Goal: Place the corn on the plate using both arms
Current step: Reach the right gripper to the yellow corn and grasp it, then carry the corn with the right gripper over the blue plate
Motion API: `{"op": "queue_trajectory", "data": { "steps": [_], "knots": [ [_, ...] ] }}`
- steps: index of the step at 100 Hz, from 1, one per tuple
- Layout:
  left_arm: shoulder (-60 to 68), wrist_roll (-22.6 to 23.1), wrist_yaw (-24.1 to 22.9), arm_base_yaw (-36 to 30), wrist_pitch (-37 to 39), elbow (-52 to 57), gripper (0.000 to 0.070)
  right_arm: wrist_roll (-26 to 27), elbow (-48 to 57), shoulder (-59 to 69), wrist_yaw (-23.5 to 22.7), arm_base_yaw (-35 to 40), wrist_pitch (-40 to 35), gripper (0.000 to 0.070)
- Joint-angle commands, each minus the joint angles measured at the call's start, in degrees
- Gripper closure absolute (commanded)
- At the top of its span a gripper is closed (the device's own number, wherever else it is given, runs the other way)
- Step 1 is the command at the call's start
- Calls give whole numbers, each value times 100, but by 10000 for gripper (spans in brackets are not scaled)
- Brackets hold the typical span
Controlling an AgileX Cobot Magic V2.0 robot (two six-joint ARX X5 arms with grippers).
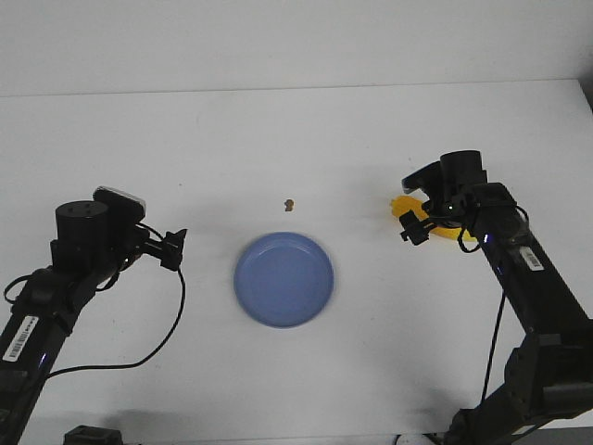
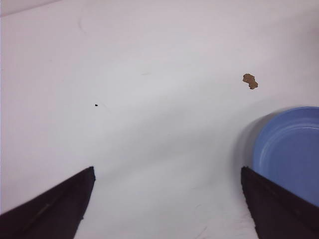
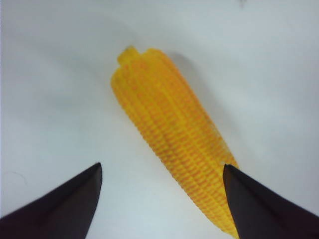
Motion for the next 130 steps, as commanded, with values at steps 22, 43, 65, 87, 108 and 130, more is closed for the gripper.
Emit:
{"op": "queue_trajectory", "data": {
  "steps": [22,43,65,87,108,130],
  "knots": [
    [74,-35,2,4,28,63,104,-122,136,431,-341,-278,195,197],
    [74,-35,4,4,31,63,104,-94,136,691,-535,-422,417,197],
    [74,-35,2,4,17,63,104,-20,136,1036,-638,-470,376,201],
    [74,-35,2,4,2,63,104,85,138,1021,-662,-468,262,559],
    [74,-35,2,4,2,63,104,269,142,662,-1370,-437,-31,567],
    [74,-35,2,4,2,63,104,905,144,-46,-2267,188,-57,565]
  ]
}}
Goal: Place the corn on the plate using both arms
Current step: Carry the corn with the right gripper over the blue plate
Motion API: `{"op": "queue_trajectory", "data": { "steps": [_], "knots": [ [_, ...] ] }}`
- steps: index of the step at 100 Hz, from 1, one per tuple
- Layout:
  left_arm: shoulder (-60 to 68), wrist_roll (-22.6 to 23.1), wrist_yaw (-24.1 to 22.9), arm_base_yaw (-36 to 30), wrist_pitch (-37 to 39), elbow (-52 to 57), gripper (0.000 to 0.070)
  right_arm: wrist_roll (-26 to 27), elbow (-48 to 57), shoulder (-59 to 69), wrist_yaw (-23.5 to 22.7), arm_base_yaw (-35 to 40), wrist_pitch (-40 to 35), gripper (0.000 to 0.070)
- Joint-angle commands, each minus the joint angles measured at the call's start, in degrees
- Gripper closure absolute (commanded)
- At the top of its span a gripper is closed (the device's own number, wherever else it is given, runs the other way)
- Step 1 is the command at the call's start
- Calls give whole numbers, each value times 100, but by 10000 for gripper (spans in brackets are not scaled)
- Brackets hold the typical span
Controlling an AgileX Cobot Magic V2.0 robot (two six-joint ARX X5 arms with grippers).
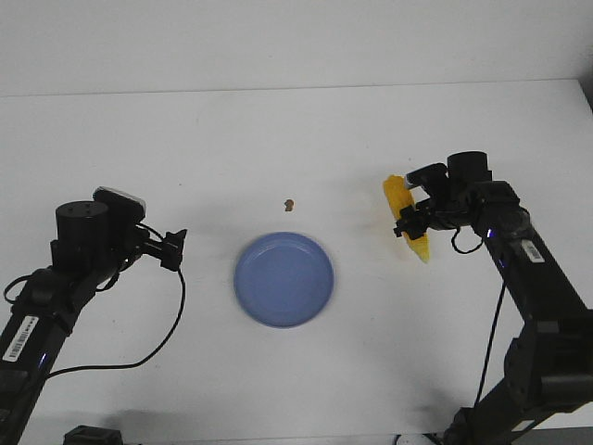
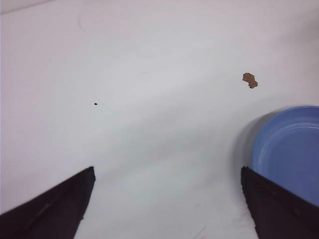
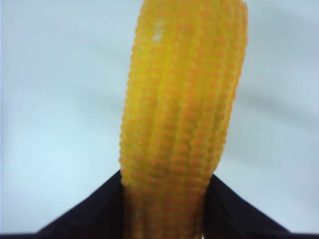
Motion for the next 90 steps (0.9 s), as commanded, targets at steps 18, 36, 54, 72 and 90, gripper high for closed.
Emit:
{"op": "queue_trajectory", "data": {
  "steps": [18,36,54,72,90],
  "knots": [
    [74,-26,2,4,22,63,104,531,118,-291,-179,1351,-39,564],
    [74,-92,4,4,22,63,104,546,118,-184,109,2430,7,563],
    [74,-109,4,4,22,63,104,549,118,76,802,3169,17,548],
    [74,-109,4,4,22,63,104,595,118,387,798,3434,129,519],
    [74,-127,4,4,7,63,104,678,118,560,826,3484,238,360]
  ]
}}
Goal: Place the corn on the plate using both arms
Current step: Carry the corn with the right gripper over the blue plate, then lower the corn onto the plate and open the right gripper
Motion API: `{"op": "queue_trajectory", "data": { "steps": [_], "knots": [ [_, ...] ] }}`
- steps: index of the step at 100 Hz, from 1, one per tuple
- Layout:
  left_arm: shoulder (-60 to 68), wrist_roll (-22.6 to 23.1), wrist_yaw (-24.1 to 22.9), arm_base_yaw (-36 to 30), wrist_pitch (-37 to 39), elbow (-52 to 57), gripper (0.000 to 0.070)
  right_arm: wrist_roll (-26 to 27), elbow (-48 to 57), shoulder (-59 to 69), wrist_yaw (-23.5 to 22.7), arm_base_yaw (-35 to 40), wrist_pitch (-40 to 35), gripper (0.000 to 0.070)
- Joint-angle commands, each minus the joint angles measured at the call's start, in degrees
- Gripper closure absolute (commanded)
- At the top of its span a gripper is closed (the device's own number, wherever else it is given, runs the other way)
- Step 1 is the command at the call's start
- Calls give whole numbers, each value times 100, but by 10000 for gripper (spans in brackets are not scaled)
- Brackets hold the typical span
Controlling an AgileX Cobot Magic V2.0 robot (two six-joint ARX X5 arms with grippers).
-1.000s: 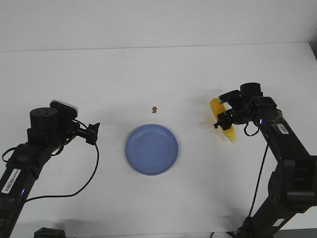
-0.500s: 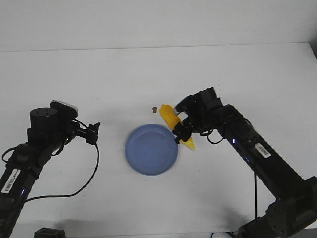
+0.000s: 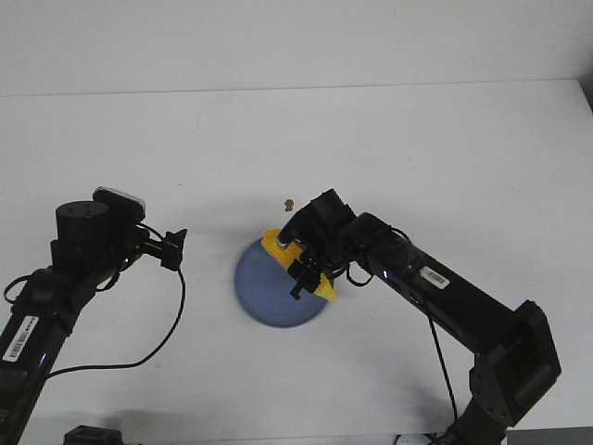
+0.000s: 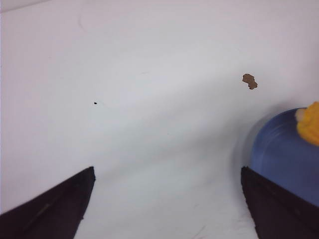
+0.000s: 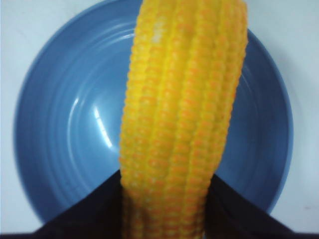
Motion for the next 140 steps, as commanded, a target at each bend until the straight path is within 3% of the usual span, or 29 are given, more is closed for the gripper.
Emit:
{"op": "queue_trajectory", "data": {
  "steps": [1,14,26,50,63,76,115,140],
  "knots": [
    [74,-57,2,4,9,63,104,101,94,151,22,52,52,349],
    [74,-57,2,4,9,63,104,127,94,164,17,55,87,221],
    [74,-57,2,4,9,63,104,232,94,164,15,52,76,185],
    [74,-94,2,4,9,63,104,275,94,63,42,0,96,185],
    [74,-114,0,4,4,63,104,376,94,-262,658,-118,291,185],
    [74,-240,-4,24,4,63,102,518,94,-719,726,-398,459,185],
    [-39,-509,-20,201,52,63,102,590,-184,-2826,1067,-1720,485,185],
    [-247,-562,-15,256,50,63,102,654,-1486,-4625,1064,-2756,1110,185]
  ]
}}
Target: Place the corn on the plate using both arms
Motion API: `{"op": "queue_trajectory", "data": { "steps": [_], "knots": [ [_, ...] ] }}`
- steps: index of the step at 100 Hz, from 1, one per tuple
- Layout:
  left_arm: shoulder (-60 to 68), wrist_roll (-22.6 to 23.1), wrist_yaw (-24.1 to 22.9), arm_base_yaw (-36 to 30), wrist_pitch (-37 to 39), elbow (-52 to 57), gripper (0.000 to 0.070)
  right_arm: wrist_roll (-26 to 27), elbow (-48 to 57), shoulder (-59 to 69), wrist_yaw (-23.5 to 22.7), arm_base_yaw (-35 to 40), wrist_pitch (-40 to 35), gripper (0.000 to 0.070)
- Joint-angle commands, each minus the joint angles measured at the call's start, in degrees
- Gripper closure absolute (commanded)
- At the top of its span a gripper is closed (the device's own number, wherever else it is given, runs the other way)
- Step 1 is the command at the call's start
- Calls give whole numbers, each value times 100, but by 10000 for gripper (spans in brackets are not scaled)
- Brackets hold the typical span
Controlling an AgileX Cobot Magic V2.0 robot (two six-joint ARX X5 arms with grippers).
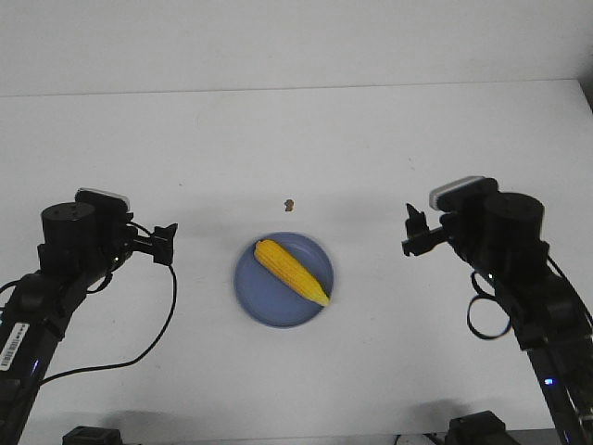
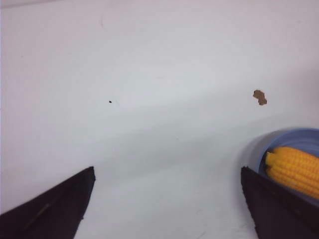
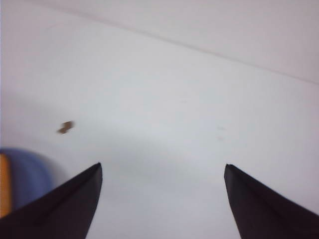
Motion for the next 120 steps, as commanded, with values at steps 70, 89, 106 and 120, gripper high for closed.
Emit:
{"op": "queue_trajectory", "data": {
  "steps": [70,89,106,120],
  "knots": [
    [-3182,-479,-317,9,1425,-2719,102,437,-3567,-4284,4,-728,1469,185],
    [-3637,-505,-437,9,1443,-2852,103,614,-3698,-4437,22,-728,1720,185],
    [-3722,-503,-481,9,1506,-2852,104,603,-3698,-4437,308,-730,1716,186],
    [-3781,-503,-481,9,1504,-2852,118,603,-3698,-4437,310,-728,1720,204]
  ]
}}
